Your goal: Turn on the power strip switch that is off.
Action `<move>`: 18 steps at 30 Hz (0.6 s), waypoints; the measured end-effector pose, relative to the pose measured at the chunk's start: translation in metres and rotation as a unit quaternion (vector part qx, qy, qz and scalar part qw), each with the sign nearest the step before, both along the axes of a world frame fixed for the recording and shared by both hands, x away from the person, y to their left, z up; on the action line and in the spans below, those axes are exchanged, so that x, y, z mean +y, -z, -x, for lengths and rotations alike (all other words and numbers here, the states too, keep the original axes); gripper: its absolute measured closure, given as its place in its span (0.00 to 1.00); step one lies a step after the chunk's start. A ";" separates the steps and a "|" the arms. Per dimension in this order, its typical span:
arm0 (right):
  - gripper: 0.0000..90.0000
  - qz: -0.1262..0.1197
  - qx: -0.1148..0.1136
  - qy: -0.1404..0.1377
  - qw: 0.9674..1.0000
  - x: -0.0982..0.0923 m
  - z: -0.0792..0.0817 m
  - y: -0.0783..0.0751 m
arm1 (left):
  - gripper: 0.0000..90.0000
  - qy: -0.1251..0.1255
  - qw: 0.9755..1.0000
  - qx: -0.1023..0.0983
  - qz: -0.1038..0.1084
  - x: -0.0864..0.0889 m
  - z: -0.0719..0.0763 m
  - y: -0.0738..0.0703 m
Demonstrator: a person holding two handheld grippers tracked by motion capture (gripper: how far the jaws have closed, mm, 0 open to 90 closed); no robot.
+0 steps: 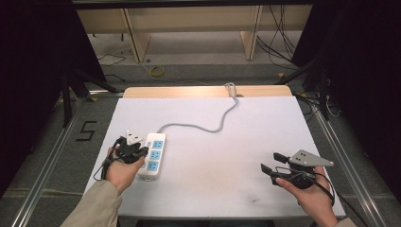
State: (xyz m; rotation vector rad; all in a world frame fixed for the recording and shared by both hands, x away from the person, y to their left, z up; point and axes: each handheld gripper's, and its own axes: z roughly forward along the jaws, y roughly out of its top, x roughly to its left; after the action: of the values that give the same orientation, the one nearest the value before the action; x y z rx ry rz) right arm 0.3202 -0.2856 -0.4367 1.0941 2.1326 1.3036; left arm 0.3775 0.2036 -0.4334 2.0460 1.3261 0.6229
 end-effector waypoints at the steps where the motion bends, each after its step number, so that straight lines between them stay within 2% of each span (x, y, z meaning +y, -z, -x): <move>1: 0.38 0.000 0.000 0.000 1.000 0.000 0.000 0.000 | 1.00 -0.001 1.000 0.000 -0.001 0.000 0.000 0.000; 18: 0.38 0.000 0.000 0.000 1.000 0.000 0.000 0.000 | 1.00 -0.009 1.000 0.012 -0.006 0.004 -0.010 0.003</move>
State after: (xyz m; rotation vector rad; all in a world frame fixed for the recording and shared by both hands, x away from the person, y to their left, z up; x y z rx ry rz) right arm 0.3201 -0.2852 -0.4370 1.0943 2.1330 1.3044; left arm 0.3872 0.2078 -0.4364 2.0594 1.3576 0.6178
